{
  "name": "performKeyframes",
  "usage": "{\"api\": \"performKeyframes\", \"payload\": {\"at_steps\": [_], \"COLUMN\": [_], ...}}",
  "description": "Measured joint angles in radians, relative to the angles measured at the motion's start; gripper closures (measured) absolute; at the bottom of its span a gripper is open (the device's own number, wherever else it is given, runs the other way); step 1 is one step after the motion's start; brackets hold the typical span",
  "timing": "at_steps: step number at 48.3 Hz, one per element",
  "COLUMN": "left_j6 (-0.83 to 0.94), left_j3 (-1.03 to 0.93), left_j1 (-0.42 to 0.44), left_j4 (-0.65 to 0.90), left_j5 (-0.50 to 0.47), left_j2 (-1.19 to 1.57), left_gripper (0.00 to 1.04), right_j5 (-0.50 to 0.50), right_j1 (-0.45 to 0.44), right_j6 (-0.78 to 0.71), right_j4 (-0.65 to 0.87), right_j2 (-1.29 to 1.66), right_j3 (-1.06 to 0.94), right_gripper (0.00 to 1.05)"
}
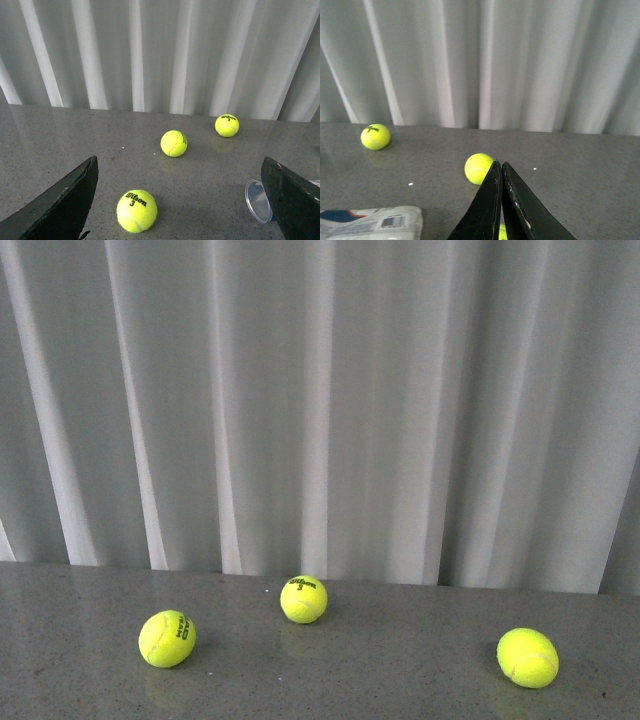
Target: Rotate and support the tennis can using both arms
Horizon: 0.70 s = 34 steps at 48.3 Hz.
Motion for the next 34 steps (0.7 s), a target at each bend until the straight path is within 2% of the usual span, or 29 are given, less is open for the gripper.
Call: {"api": "performKeyframes", "payload": {"at_steps": [34], "left_j6": [0.0], "left_j3": [0.0], "left_j1": [0.0], "left_j4": [0.0], "left_j5": [0.0], "left_j2": [0.0], "left_gripper": [0.07], "right_j5": [-0.005], "right_j1": [-0.013], "right_j6": [0.0], "right_j4": [-0.404], "right_j2": [-0.47], "right_j3": [-0.066], "right_gripper": [1.01]}}
